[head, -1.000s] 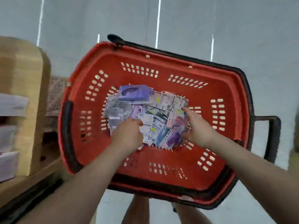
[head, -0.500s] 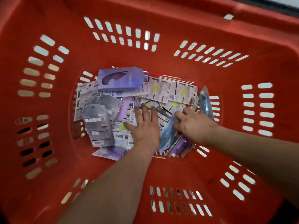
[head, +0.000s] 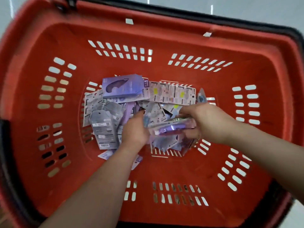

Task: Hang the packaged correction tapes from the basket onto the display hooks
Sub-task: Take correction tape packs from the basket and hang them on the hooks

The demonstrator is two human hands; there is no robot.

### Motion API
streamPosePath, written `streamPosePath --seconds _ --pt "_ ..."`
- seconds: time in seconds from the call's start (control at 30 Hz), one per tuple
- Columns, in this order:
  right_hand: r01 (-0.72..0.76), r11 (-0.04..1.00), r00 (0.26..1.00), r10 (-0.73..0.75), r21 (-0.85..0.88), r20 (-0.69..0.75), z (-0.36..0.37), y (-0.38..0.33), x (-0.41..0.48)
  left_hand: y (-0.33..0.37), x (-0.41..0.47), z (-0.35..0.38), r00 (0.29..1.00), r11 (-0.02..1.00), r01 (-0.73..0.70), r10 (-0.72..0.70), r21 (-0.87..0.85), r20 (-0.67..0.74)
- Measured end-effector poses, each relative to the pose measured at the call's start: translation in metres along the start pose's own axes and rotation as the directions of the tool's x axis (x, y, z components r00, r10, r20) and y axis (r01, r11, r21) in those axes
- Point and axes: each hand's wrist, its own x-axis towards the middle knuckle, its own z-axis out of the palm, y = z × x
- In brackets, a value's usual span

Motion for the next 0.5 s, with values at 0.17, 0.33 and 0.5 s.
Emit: streamPosePath --seconds 0.17,0.33,0.5 --pt "-0.227 0.718 0.944 0.329 0.658 -0.033 -0.012 0.001 -0.007 0.004 -0.021 -0.056 0.983 0.853 0.179 -0.172 -0.49 0.061" --pt "-0.242 0.358 0.899 0.433 0.902 0.069 -0.008 -0.008 -0.026 0.011 -0.062 -0.113 0.977 0.602 0.211 -0.124 -0.77 0.171" --pt "-0.117 0.295 0.958 0.287 0.948 0.029 -0.026 -0.029 -0.046 0.011 -0.095 -0.141 0.957 0.386 0.253 0.038 -0.887 0.289"
